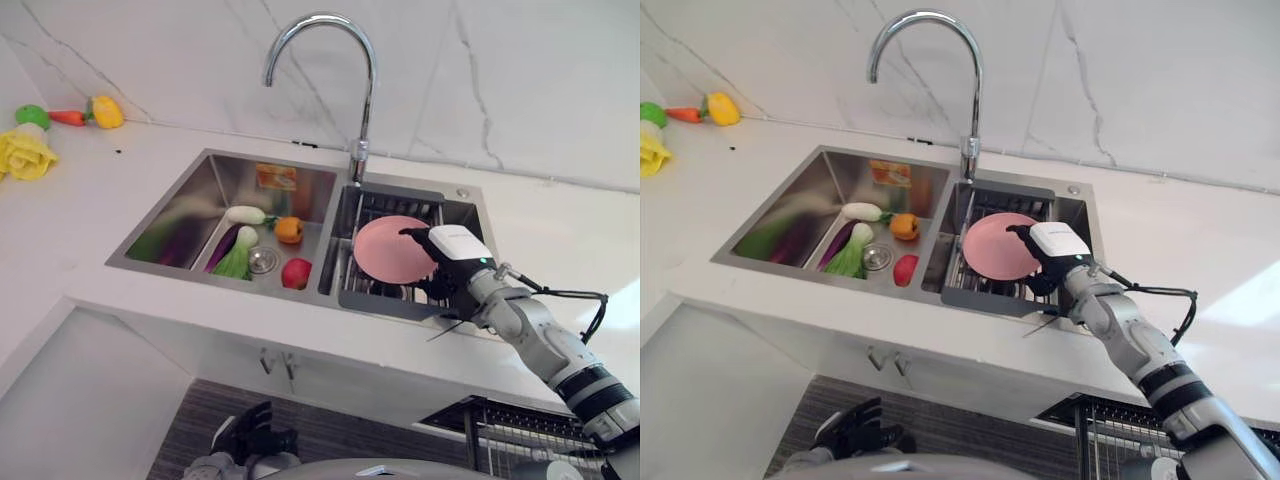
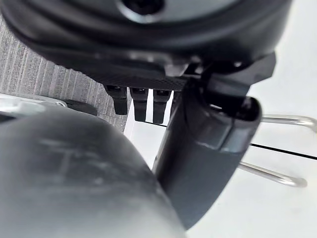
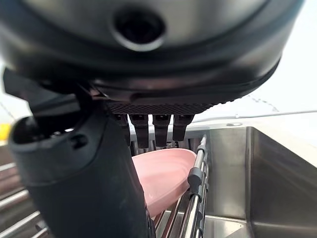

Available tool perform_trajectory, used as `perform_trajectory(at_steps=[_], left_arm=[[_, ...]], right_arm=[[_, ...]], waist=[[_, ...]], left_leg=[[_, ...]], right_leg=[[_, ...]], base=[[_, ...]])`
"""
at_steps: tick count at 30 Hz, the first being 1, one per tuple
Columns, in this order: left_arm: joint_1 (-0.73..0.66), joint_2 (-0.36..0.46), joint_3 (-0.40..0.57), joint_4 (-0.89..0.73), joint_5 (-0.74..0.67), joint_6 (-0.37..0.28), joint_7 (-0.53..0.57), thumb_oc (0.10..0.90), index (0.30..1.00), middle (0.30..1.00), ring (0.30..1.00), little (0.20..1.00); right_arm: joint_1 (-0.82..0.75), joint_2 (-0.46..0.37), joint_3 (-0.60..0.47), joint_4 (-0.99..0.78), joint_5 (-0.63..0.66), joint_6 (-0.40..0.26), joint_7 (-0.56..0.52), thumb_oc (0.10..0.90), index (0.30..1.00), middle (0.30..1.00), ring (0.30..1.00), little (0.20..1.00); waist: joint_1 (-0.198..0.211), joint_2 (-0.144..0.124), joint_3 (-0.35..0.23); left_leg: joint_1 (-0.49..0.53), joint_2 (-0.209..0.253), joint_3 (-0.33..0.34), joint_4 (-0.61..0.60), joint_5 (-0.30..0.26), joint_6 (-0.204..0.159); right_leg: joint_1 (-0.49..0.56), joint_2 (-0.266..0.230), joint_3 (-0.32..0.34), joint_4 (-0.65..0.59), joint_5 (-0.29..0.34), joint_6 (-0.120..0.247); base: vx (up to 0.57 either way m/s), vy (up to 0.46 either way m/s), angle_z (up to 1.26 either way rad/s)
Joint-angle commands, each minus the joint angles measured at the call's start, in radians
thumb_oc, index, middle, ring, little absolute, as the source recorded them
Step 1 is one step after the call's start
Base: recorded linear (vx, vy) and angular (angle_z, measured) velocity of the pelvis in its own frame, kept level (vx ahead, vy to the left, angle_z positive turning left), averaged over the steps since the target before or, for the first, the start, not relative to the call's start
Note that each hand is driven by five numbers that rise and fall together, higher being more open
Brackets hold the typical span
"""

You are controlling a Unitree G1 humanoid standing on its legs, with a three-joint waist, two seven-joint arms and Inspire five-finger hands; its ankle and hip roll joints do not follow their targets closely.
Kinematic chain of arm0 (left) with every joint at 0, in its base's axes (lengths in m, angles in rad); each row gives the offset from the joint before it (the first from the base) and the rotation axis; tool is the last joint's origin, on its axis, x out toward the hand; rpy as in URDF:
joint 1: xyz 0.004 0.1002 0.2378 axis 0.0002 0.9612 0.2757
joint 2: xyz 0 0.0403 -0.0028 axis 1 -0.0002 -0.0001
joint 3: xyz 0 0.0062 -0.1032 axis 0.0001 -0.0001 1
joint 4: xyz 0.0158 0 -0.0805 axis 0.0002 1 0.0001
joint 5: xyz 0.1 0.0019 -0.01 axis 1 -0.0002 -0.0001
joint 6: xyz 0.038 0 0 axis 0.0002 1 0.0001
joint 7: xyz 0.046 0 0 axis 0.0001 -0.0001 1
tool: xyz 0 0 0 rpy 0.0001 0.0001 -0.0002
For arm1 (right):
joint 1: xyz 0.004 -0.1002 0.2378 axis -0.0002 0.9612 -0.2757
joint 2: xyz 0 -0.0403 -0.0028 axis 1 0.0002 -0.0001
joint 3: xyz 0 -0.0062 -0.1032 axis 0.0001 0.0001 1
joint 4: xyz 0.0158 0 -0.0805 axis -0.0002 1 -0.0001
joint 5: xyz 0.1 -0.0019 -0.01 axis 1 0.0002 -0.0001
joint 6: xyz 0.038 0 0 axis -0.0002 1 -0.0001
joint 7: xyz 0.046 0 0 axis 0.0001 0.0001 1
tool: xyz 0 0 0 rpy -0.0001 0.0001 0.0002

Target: Place the dishes in the dishwasher.

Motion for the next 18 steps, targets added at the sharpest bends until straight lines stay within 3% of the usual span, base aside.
perform_trajectory(at_steps=[1,6,17,18], left_arm=[[0.059,0.055,-0.097,0.016,0.049,-0.001,0.002,0.8,0.9,0.9,0.9,0.9],[0.075,0.083,-0.113,-0.012,0.031,0.0,-0.011,0.8,0.9,0.9,0.9,0.9],[0.04,0.046,-0.106,0.096,0.059,-0.002,0.009,0.8,0.9,0.9,0.9,0.9],[0.038,0.044,-0.108,0.095,0.06,-0.002,0.011,0.8,0.9,0.9,0.9,0.9]], right_arm=[[-0.19,-0.087,0.015,-0.009,-0.022,-0.034,-0.037,0.8,0.9,0.9,0.9,0.9],[-0.263,-0.101,0.089,0.037,-0.042,-0.038,-0.02,0.8,0.9,0.9,0.9,0.9],[-0.29,-0.099,0.13,0.077,-0.069,-0.025,-0.007,0.8,0.9,0.9,0.9,0.9],[-0.289,-0.094,0.129,0.088,-0.073,-0.02,-0.013,0.549,0.524,0.524,0.524,0.524]], waist=[[0.051,-0.001,-0.018],[0.059,0.004,-0.013],[0.056,0.004,-0.014],[0.056,0.005,-0.014]], left_leg=[[-0.04,0.0,-0.045,0.006,-0.069,0.008],[-0.053,0.002,-0.056,0.006,-0.063,0.004],[-0.057,0.004,-0.061,0.006,-0.063,-0.001],[-0.056,0.004,-0.061,0.006,-0.064,-0.001]], right_leg=[[0.043,-0.104,-0.029,0.028,-0.047,0.112],[0.038,-0.104,-0.039,0.027,-0.045,0.112],[0.039,-0.102,-0.049,0.022,-0.047,0.109],[0.04,-0.102,-0.05,0.022,-0.047,0.108]], base=[[0.01,-0.003,0.04],[0.0,-0.001,0.02],[0.0,-0.005,0.03],[0.0,0.0,0.0]])
